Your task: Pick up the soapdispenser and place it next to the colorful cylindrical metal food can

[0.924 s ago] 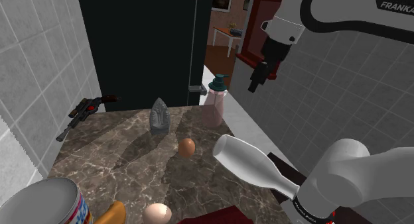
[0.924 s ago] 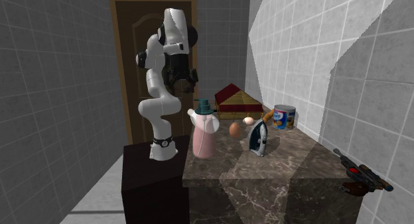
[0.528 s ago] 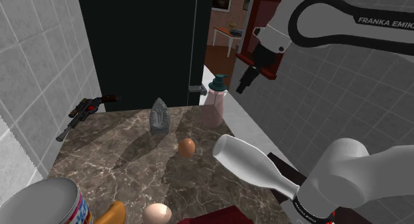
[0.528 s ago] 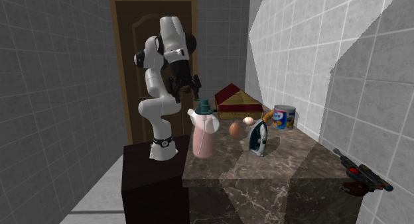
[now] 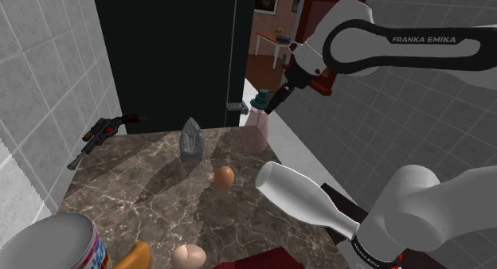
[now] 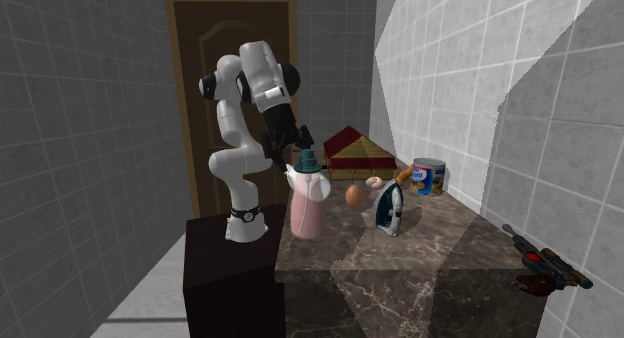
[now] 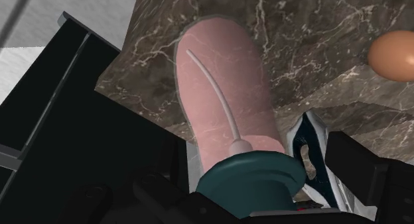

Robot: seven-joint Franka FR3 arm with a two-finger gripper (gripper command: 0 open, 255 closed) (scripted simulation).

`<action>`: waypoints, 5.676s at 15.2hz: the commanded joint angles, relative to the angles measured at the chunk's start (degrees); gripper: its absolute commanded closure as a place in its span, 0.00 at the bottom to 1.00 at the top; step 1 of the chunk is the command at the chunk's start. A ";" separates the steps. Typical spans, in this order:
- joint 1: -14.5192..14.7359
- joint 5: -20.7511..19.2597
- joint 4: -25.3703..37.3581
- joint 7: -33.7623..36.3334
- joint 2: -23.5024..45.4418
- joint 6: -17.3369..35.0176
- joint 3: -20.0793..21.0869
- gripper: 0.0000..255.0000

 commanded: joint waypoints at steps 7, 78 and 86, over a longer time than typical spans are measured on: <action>0.38 0.53 -1.48 -0.27 1.65 3.28 0.30 0.00; 0.37 -1.84 56.37 6.87 16.83 -38.90 -0.81 1.00; 2.69 -3.20 57.91 18.40 18.69 -36.72 8.87 1.00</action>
